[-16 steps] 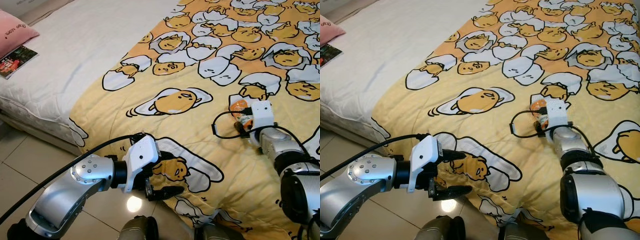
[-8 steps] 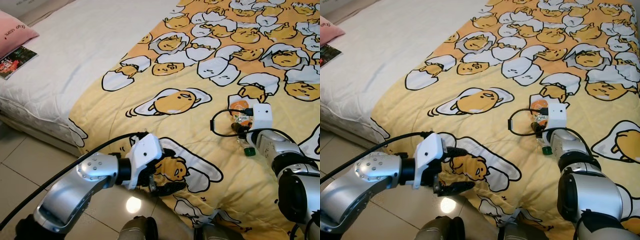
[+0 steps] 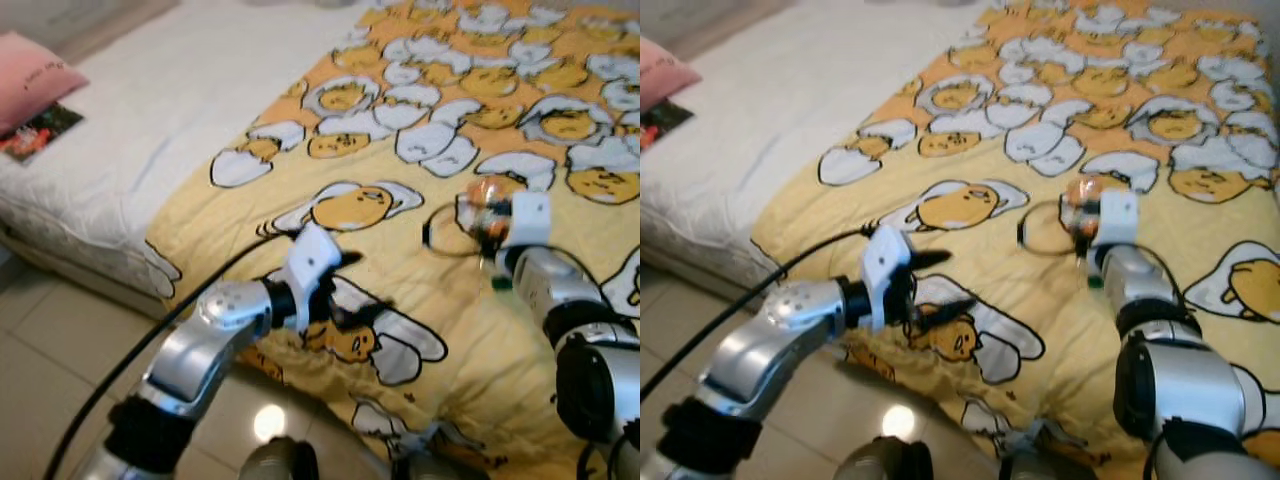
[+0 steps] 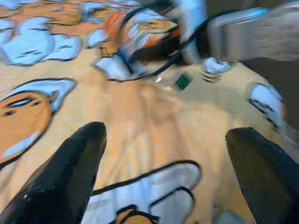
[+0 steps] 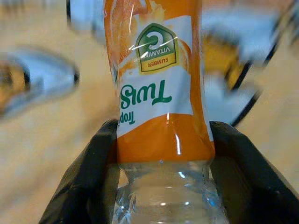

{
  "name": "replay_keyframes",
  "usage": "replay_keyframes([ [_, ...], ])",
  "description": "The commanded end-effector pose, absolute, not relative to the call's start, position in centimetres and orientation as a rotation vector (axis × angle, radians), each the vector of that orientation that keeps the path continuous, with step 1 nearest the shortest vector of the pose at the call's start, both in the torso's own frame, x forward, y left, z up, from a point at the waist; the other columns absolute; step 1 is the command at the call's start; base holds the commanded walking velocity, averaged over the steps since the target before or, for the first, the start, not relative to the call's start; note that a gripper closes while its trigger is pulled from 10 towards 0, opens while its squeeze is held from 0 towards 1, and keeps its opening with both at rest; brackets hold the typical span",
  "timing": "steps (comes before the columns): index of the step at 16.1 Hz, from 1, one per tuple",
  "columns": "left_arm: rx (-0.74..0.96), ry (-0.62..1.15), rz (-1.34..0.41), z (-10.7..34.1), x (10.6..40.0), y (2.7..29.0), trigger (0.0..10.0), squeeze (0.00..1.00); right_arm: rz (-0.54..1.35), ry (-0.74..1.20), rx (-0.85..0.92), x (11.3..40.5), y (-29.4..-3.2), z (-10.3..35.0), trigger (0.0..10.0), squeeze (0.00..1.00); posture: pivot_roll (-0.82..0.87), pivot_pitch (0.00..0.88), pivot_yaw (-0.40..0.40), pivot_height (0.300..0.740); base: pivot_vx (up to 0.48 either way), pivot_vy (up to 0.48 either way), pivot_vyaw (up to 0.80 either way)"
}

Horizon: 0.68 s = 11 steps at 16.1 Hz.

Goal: Clean up the room

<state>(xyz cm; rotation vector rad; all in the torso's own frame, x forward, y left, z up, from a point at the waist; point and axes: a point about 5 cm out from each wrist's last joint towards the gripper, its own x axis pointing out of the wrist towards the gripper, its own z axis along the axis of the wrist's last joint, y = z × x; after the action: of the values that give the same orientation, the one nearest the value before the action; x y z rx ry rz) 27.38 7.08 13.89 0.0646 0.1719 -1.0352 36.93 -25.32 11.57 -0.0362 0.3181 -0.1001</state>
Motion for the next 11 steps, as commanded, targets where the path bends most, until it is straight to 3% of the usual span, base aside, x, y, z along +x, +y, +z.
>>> replay_keyframes([
  [1,0.044,0.193,-1.006,12.9,27.4,7.1,10.0,0.00,-0.117,0.210,-0.021,37.4,-25.4,13.2,0.0,0.00,-0.12,0.000,0.094,0.740,0.000,0.000,0.00],
  [3,0.034,0.175,-0.953,12.5,28.1,6.7,10.0,0.00,-0.191,0.081,-0.044,37.2,-25.9,14.2,0.0,0.00,-0.14,0.000,0.094,0.740,0.000,0.000,0.00],
  [5,-0.062,0.150,-0.763,12.0,30.1,7.1,10.0,0.00,-0.451,-0.202,-0.197,34.6,-27.0,15.2,0.0,0.00,-0.15,0.000,0.077,0.740,0.000,0.000,0.00],
  [9,-0.136,0.100,-0.412,11.2,31.5,10.4,10.0,0.00,-0.294,-0.055,-0.257,28.9,-22.6,7.5,0.0,0.00,-0.16,0.000,0.043,0.740,0.000,0.000,0.00],
  [11,-0.105,0.070,-0.344,10.6,31.7,11.2,10.0,0.00,-0.258,-0.044,-0.239,28.2,-21.4,7.0,0.0,0.00,-0.16,0.000,0.049,0.740,0.142,-0.191,-0.40],
])
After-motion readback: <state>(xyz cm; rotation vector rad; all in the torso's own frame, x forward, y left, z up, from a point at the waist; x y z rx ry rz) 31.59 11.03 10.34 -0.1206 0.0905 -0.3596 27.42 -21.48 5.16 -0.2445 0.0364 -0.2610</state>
